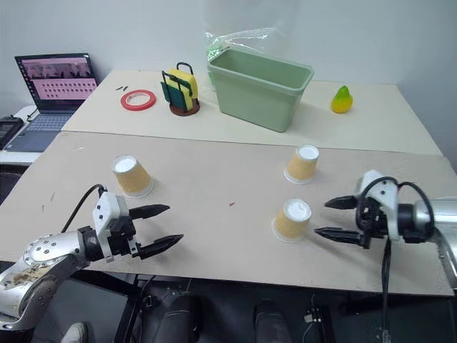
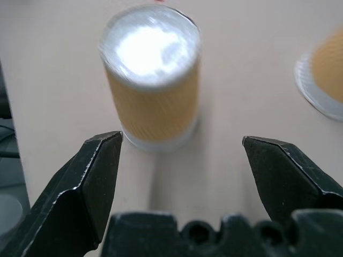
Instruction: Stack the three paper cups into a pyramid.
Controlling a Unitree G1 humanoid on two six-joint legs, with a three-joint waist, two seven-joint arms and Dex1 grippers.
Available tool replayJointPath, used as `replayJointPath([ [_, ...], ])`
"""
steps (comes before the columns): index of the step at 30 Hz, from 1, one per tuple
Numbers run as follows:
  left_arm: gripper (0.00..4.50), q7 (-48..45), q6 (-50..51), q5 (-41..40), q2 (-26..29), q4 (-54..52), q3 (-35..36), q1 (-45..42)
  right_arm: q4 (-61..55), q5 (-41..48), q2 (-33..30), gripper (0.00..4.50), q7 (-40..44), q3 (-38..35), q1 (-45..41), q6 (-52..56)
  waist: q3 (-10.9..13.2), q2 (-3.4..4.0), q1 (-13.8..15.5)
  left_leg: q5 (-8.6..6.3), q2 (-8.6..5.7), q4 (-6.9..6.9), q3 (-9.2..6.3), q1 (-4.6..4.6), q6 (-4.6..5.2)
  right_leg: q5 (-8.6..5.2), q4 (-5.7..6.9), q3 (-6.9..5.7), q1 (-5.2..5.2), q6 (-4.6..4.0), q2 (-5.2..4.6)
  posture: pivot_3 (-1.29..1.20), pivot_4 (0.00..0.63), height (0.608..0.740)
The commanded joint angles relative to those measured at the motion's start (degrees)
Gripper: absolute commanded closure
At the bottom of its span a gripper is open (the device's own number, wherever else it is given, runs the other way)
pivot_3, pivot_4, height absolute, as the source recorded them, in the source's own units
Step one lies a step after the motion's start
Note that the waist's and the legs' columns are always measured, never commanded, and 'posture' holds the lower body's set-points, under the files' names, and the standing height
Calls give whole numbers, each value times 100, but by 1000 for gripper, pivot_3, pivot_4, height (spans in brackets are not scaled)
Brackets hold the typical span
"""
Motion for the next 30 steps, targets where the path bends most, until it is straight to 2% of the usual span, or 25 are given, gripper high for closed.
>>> replayJointPath([
  [1, 35, 11, 45, -125, 71, -258, 135, -82, -386, 132, 119, 287, -80, 153, -166, 137, 0, 0, 15, 0, 0, 0, 0, -1, 0, 0, -1, 0, 0, 0, 0, 0, 150, 656],
  [12, 35, 45, 114, -83, 63, -251, 165, -119, -295, -177, 634, 287, -450, 845, -893, 149, 2, -4, -11, 0, 1, -2, 0, 0, 0, 5, -2, 0, 0, -7, 1, 0, 150, 656],
  [22, 35, 45, 160, -97, 70, -188, 152, -181, -275, -260, 829, 287, -593, 956, -1041, 187, 4, -6, -6, 0, 1, -1, 0, -1, 0, 13, -1, 0, 0, -19, 1, 0, 150, 656],
  [23, 0, 57, 172, -104, 59, -177, 152, -187, -290, -252, 838, 783, -605, 954, -1049, 197, 4, -6, -8, 0, 1, -1, 0, -1, 0, 13, -1, 0, 0, -19, 1, 0, 150, 656],
  [27, 0, 48, 170, -81, 52, -167, 106, -193, -330, -197, 955, 1846, -703, 949, -1206, 239, 4, -6, -13, 0, 1, -1, 1, -1, 0, 14, -1, 0, 0, -20, 1, 0, 150, 656],
  [30, 0, 57, 176, -81, 37, -158, 88, -206, -260, -170, 1105, 1901, -687, 1070, -1580, 255, 4, -6, -21, 0, 1, -1, 0, -1, 0, 14, -1, -1, 0, -20, 2, 0, 150, 656],
])
